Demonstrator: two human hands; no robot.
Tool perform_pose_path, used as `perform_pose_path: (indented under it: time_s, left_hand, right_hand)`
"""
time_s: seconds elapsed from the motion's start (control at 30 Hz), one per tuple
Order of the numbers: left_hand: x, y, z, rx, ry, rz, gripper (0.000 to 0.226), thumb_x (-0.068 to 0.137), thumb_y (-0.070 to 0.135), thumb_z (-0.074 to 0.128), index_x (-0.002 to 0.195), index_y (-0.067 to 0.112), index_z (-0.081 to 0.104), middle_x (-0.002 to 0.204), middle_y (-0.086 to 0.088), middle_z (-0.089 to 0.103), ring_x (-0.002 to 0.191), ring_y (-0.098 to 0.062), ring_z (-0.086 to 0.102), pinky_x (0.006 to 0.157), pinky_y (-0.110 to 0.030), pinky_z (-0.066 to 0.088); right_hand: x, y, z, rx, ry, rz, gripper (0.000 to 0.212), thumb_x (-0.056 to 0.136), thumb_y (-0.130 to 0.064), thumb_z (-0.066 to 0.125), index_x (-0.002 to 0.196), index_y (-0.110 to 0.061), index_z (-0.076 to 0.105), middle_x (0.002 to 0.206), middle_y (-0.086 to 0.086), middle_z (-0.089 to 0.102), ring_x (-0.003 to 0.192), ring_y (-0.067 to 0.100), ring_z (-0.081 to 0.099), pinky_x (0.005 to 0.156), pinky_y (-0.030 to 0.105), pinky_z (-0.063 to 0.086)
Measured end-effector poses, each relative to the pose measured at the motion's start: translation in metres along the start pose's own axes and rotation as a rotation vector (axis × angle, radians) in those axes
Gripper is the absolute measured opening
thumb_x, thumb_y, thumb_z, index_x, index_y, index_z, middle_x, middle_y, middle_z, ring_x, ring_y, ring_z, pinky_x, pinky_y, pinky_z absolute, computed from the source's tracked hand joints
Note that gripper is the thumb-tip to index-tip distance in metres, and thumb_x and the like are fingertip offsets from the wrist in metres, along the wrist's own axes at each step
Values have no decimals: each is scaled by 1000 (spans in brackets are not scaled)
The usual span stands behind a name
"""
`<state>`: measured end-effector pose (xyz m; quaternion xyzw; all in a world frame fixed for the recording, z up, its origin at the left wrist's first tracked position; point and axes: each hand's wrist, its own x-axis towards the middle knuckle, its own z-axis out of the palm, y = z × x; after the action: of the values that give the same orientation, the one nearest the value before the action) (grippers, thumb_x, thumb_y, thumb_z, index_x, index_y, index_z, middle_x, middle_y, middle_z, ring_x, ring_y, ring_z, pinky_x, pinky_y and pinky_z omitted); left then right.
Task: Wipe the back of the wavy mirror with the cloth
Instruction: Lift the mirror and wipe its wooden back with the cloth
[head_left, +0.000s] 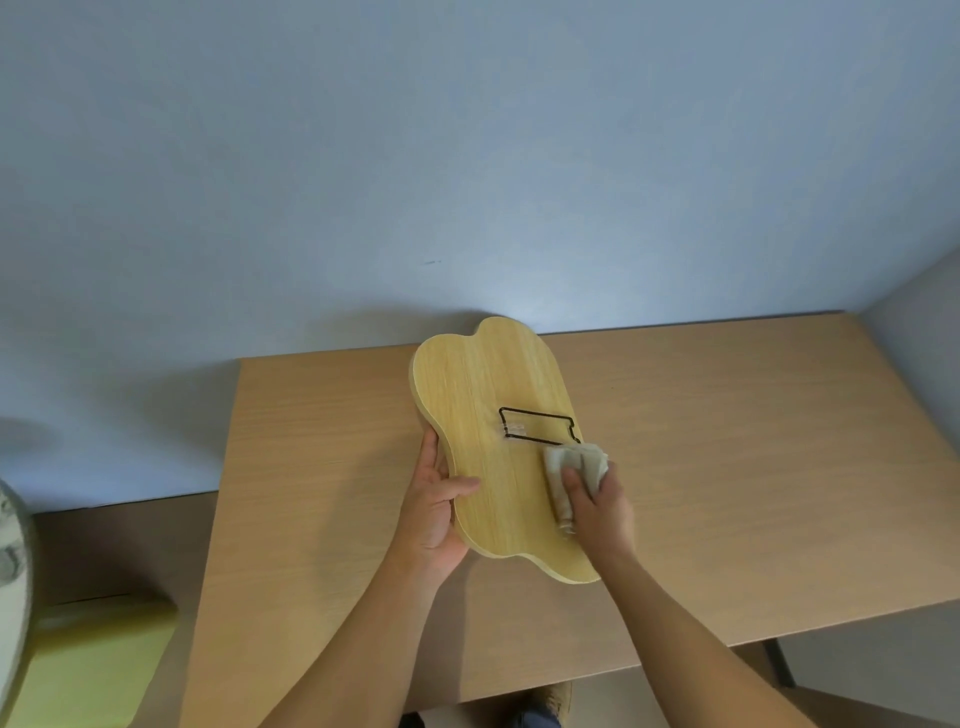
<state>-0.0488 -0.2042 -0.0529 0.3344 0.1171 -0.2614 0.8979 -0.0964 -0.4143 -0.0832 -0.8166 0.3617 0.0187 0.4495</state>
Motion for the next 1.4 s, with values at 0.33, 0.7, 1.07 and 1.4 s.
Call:
perform_pose_path:
  time_s: [0.33,0.7,1.07,1.4]
  left_hand:
    - [-6,1,15,-40,42,-21,102,71,-23,56,149,43,55,145,-11,67,124,-38,69,92,-56,60]
    - [-8,15,27,-91,32,-23,102,64,-25,50,147,33,60,132,-15,72,112,-37,71,86,-52,61]
    - [-9,18,25,-28,106,-49,101,61,-22,50,143,35,63,120,-12,75,105,-35,70,86,-49,57]
    - [-6,23,22,-17,94,-42,97,61,-20,51,142,32,65,131,-17,73,113,-38,70,90,-53,59]
  right_hand:
    - [10,-46,-18,78,151,-43,23,98,-42,61,110,-23,54,84,-5,69,85,27,73,73,39,60]
    - [8,-150,62,-265,44,-412,38,99,-54,55,93,-16,52,78,-2,46,86,33,53,85,41,31]
    - [17,-187,64,-31,52,-410,38,98,-45,61,104,-8,57,92,11,67,89,36,64,85,48,50]
    - [67,-167,72,-292,-14,-281,51,102,-55,47,116,-7,55,105,14,70,103,37,62,95,46,35]
